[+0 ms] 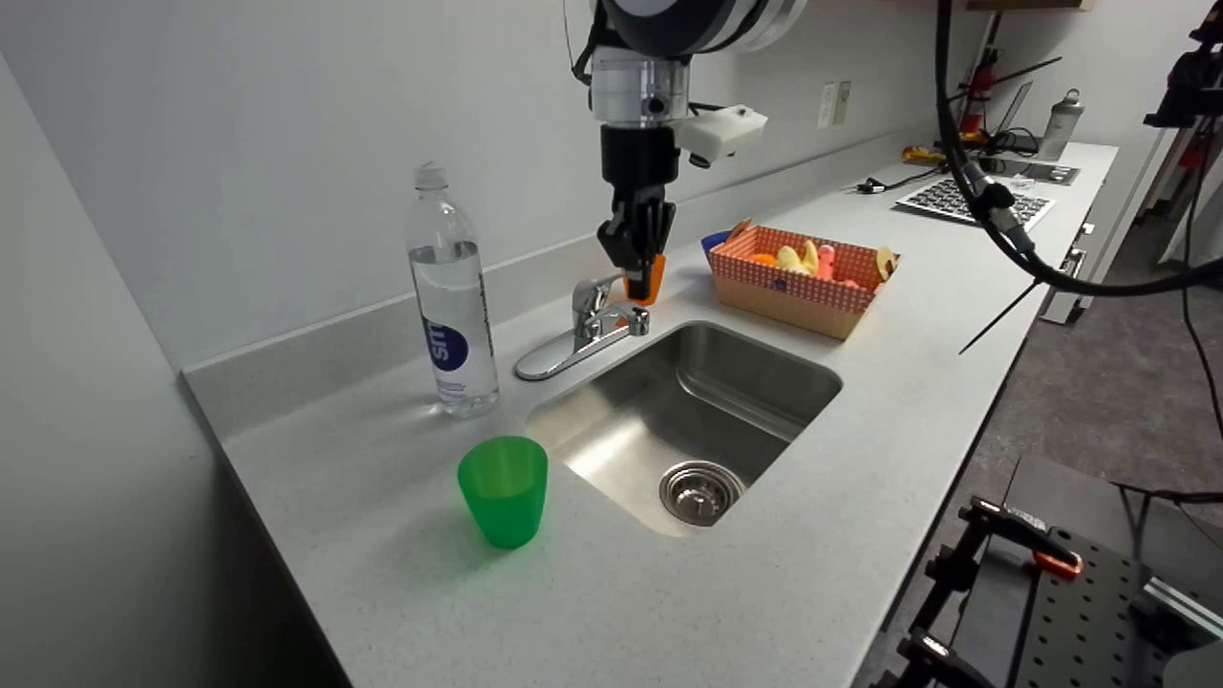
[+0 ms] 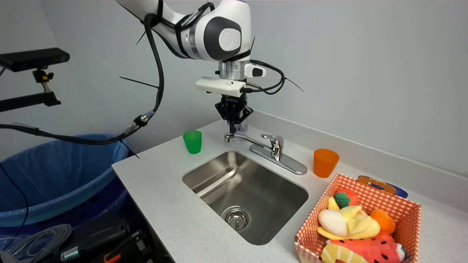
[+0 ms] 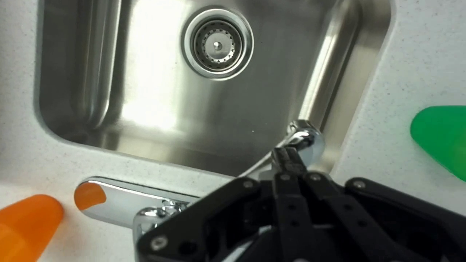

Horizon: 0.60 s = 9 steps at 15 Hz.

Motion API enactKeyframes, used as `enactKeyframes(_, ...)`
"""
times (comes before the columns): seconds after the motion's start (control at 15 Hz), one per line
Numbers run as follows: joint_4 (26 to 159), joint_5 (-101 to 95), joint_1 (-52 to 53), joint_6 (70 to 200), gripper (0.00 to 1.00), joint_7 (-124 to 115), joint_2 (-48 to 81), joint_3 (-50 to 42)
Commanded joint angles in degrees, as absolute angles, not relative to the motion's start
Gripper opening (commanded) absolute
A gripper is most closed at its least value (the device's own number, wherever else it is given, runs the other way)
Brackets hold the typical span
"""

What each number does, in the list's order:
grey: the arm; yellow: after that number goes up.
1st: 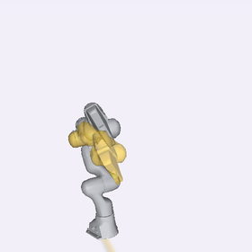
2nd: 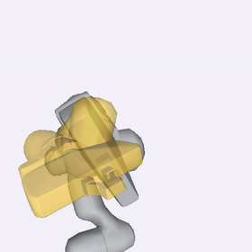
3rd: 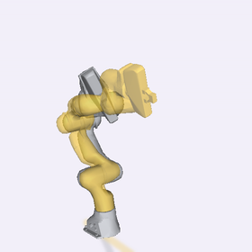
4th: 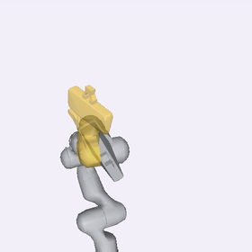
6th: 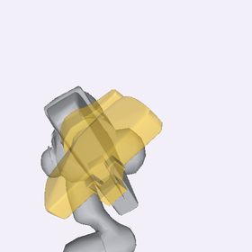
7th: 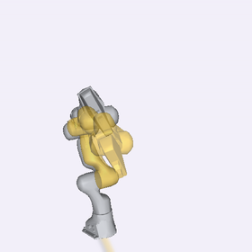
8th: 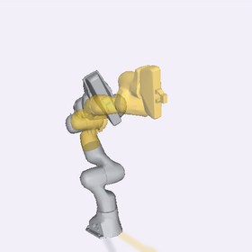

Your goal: Move the tap to the left

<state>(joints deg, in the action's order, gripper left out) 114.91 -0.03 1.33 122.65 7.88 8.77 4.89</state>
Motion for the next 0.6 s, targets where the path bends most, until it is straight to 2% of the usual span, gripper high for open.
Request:
enactKeyframes(0.0,113.6,3.8,1.8,120.0,0.0,10.1,5.2,5.3)
enactKeyframes(0.53,112.9,2.1,2.3,118.8,0.01,10.6,3.5,5.0)
